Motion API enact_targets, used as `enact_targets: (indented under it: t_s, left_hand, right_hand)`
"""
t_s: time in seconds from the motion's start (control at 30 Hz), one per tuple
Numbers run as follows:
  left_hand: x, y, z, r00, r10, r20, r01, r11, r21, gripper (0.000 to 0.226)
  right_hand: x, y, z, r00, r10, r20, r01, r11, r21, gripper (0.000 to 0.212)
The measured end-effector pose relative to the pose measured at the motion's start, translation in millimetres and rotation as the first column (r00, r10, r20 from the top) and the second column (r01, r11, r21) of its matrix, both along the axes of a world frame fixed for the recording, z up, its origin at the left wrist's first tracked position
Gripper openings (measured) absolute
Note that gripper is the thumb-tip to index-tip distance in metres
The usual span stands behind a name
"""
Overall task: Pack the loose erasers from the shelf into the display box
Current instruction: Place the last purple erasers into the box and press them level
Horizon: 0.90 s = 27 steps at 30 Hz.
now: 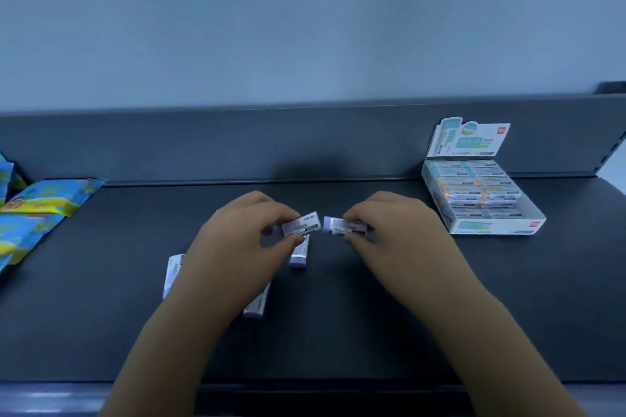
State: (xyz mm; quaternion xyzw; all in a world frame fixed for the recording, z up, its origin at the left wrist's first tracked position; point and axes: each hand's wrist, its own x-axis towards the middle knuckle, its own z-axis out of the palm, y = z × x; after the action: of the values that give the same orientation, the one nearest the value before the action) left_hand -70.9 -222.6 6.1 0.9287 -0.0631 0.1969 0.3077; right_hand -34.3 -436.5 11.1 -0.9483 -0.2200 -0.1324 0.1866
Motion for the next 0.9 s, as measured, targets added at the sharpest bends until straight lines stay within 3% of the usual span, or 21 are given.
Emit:
enact_targets:
  t_s: [0.23,0.53,0.7,0.9]
  left_hand:
    - [1,-23,2,1.0,0.026,-0.003,-0.027,1.0,-0.003,0.015]
    - [19,-42,12,0.996,-0.091,-0.003,0.091,0.995,0.032,0.012]
    - [31,-62,30,0.982,-0.185,-0.046,0.191,0.954,0.233,0.023]
    - [44,-90,49,0.981,-0.192,-0.038,0.191,0.904,0.383,0.016]
  right_hand:
    - [5,-26,2,0.998,0.054,0.017,-0.054,0.999,0.004,0.007]
    - [12,-51,11,0.996,-0.089,-0.023,0.09,0.996,0.022,0.005]
    - [18,-64,15,0.992,-0.127,0.004,0.127,0.992,0.002,0.008]
    - [23,-94,26,0.989,-0.147,-0.007,0.147,0.989,-0.026,0.009]
